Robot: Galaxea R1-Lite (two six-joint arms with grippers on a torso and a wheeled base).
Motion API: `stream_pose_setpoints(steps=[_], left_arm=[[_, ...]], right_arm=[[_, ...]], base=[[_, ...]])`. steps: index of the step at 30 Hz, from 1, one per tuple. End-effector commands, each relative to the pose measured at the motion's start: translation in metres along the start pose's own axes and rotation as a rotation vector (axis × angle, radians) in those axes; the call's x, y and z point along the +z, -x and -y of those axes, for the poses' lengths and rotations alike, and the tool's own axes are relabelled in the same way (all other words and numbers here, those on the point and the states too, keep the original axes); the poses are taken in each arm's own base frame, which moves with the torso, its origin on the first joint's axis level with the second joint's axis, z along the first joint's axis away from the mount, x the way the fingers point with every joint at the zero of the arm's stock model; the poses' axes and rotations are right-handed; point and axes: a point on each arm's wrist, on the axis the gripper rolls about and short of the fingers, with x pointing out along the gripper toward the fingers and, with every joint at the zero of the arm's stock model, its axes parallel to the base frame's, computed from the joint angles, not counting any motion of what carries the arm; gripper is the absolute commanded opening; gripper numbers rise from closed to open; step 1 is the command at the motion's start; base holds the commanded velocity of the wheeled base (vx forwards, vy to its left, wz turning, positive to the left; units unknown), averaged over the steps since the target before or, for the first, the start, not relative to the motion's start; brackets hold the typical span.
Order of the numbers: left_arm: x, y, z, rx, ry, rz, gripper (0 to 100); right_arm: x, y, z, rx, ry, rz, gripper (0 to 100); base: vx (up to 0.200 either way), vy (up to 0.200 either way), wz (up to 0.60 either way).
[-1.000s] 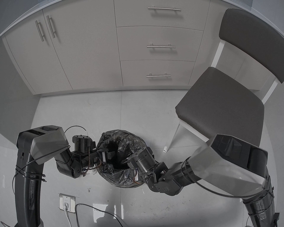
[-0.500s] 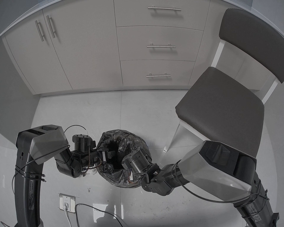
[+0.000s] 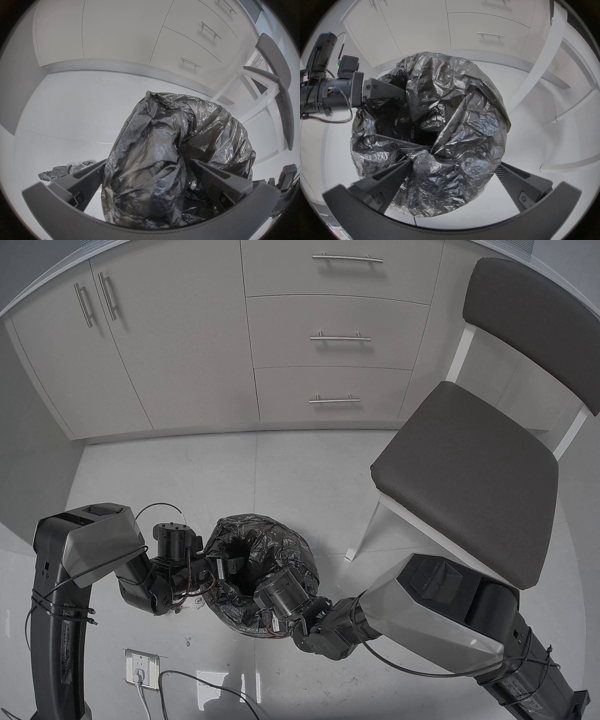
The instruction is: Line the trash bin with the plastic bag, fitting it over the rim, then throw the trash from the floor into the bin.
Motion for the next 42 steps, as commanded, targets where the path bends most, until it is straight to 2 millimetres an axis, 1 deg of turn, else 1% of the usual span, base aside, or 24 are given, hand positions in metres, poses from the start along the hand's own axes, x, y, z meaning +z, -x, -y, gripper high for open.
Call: stream_pose_setpoints(steps=[1, 11, 15, 19, 20, 21, 22, 23, 25, 26, 29, 30, 31, 32, 33, 34, 36, 37, 39, 41, 42], left_arm=[[0.002, -0.001, 0.000, 0.000, 0.000, 0.008, 100], [0.003, -0.001, -0.001, 0.002, 0.026, 0.013, 100], [0.011, 0.004, -0.001, 0.002, 0.038, 0.028, 100], [0.030, 0.017, 0.001, -0.003, 0.092, 0.071, 100], [0.031, 0.017, 0.002, -0.004, 0.093, 0.074, 100], [0.039, 0.024, 0.003, -0.007, 0.107, 0.094, 100], [0.042, 0.029, 0.004, -0.007, 0.109, 0.100, 100], [0.042, 0.029, 0.004, -0.007, 0.109, 0.100, 100], [0.052, 0.041, 0.006, -0.010, 0.107, 0.123, 100], [0.054, 0.042, 0.005, -0.006, 0.110, 0.131, 100], [0.060, 0.049, 0.002, 0.001, 0.112, 0.146, 100], [0.063, 0.053, 0.000, 0.007, 0.114, 0.153, 100], [0.063, 0.054, 0.001, 0.006, 0.114, 0.154, 100], [0.066, 0.059, -0.001, 0.010, 0.116, 0.162, 100], [0.067, 0.060, 0.000, 0.009, 0.115, 0.165, 100], [0.072, 0.066, -0.003, 0.016, 0.118, 0.178, 100], [0.077, 0.071, -0.004, 0.020, 0.117, 0.195, 100], [0.077, 0.071, -0.004, 0.020, 0.117, 0.195, 100], [0.086, 0.077, -0.012, 0.046, 0.123, 0.224, 100], [0.089, 0.078, -0.018, 0.065, 0.129, 0.231, 100], [0.089, 0.078, -0.018, 0.065, 0.129, 0.231, 100]], right_arm=[[-0.005, -0.004, 0.002, -0.009, 0.005, -0.011, 100], [-0.001, 0.001, 0.006, -0.021, 0.001, -0.028, 100], [0.011, 0.009, 0.005, -0.009, -0.023, -0.004, 100], [0.044, 0.045, 0.000, 0.091, -0.109, 0.037, 100], [0.045, 0.046, 0.000, 0.095, -0.111, 0.038, 100], [0.057, 0.061, 0.001, 0.137, -0.145, 0.047, 100], [0.063, 0.068, 0.003, 0.147, -0.159, 0.054, 100], [0.063, 0.068, 0.003, 0.147, -0.159, 0.054, 100], [0.075, 0.082, 0.010, 0.153, -0.178, 0.074, 100], [0.079, 0.087, 0.013, 0.154, -0.185, 0.081, 100], [0.084, 0.099, 0.021, 0.157, -0.201, 0.088, 100], [0.087, 0.109, 0.027, 0.158, -0.220, 0.093, 100], [0.088, 0.110, 0.028, 0.158, -0.223, 0.095, 100], [0.097, 0.122, 0.036, 0.169, -0.259, 0.107, 100], [0.097, 0.123, 0.037, 0.170, -0.265, 0.108, 100], [0.108, 0.135, 0.048, 0.188, -0.302, 0.122, 100], [0.121, 0.147, 0.059, 0.209, -0.340, 0.146, 100], [0.121, 0.147, 0.059, 0.209, -0.340, 0.146, 100], [0.139, 0.160, 0.078, 0.226, -0.404, 0.204, 100], [0.144, 0.163, 0.088, 0.221, -0.426, 0.242, 100], [0.144, 0.163, 0.088, 0.221, -0.426, 0.242, 100]], base=[[0.000, 0.000, 0.00], [0.000, 0.000, 0.00], [0.000, 0.000, 0.00], [0.000, 0.000, 0.00], [0.000, 0.000, 0.00], [0.000, 0.000, 0.00], [0.000, 0.000, 0.00], [0.000, 0.000, 0.00], [0.000, 0.000, 0.00], [0.000, 0.000, 0.00], [0.000, 0.000, 0.00], [0.000, 0.000, 0.00], [0.000, 0.000, 0.00], [0.000, 0.000, 0.00], [0.000, 0.000, 0.00], [0.000, 0.000, 0.00], [0.000, 0.000, 0.00], [0.000, 0.000, 0.00], [0.000, 0.000, 0.00], [0.000, 0.000, 0.00], [0.000, 0.000, 0.00]])
